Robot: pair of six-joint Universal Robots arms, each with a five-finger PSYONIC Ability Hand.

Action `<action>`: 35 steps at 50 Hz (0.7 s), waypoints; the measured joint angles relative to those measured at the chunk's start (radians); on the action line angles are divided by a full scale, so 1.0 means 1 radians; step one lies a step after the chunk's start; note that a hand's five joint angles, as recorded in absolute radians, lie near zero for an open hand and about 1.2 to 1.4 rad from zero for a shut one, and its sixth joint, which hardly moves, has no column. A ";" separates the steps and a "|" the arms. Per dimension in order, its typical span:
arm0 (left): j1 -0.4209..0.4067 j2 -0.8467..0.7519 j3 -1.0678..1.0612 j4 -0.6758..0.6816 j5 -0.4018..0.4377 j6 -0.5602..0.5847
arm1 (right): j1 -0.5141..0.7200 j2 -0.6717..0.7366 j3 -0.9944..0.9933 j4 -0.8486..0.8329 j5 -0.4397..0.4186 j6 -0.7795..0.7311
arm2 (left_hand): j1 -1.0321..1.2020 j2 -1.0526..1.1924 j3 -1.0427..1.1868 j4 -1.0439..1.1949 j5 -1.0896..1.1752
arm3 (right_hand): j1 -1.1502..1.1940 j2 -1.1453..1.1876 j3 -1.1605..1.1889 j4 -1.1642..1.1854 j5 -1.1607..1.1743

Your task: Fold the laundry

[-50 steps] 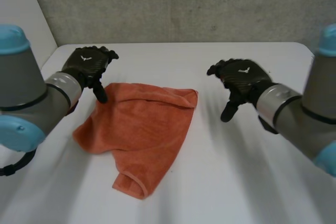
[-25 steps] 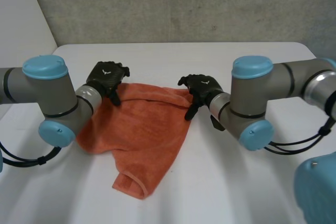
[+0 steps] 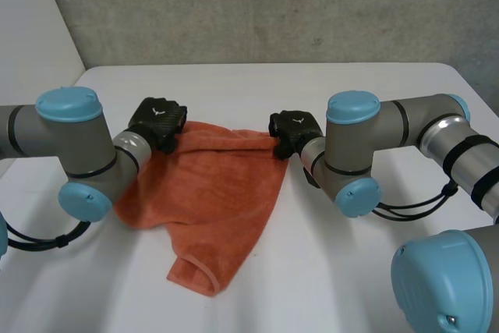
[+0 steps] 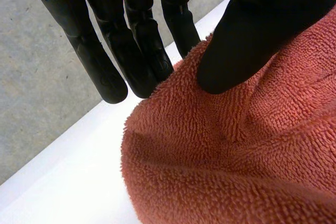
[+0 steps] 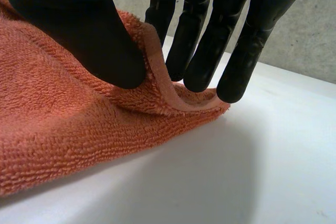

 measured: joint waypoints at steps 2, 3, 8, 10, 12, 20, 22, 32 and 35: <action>0.000 0.006 0.000 0.002 -0.001 0.000 | -0.001 -0.001 -0.005 0.003 -0.001 0.000 | 0.000 0.000 0.000 0.000 0.000 | 0.000 0.000 0.000 0.000 0.000; 0.000 0.011 0.000 0.002 -0.001 -0.001 | -0.002 -0.002 -0.007 0.004 -0.001 0.000 | 0.000 0.001 0.001 0.000 0.000 | 0.000 0.000 0.000 0.000 0.001; -0.002 0.093 -0.010 0.004 -0.015 -0.012 | -0.008 -0.040 -0.026 0.006 0.000 0.003 | 0.000 0.004 0.004 0.000 0.000 | 0.000 0.000 0.000 0.000 0.004; -0.006 0.140 -0.023 0.002 -0.030 -0.022 | -0.010 -0.074 -0.033 0.006 0.000 0.003 | 0.000 0.004 0.004 0.000 0.000 | 0.000 0.000 0.000 0.000 0.004; -0.012 0.205 -0.046 -0.001 -0.052 -0.041 | -0.013 -0.124 -0.037 0.005 0.000 0.000 | 0.000 0.005 0.005 0.000 0.000 | 0.000 0.000 0.000 0.000 0.004; -0.069 0.535 -0.296 -0.065 -0.140 -0.210 | -0.020 -0.396 0.081 0.019 -0.012 -0.101 | 0.000 0.006 0.007 0.000 0.000 | 0.000 0.000 0.002 0.000 0.004; -0.069 0.535 -0.296 -0.065 -0.140 -0.210 | -0.020 -0.396 0.081 0.019 -0.012 -0.101 | 0.000 0.006 0.007 0.000 0.000 | 0.000 0.000 0.002 0.000 0.004; -0.222 0.852 -0.690 -0.200 -0.144 -0.395 | -0.013 -0.746 0.615 0.049 -0.037 -0.413 | 0.000 0.004 0.007 0.002 0.000 | 0.000 0.000 0.005 0.005 0.004; -0.267 0.896 -0.745 -0.231 -0.142 -0.437 | -0.017 -0.815 0.754 0.043 -0.039 -0.451 | -0.029 -0.108 -0.093 -0.101 -0.052 | 0.000 0.000 0.006 0.005 0.004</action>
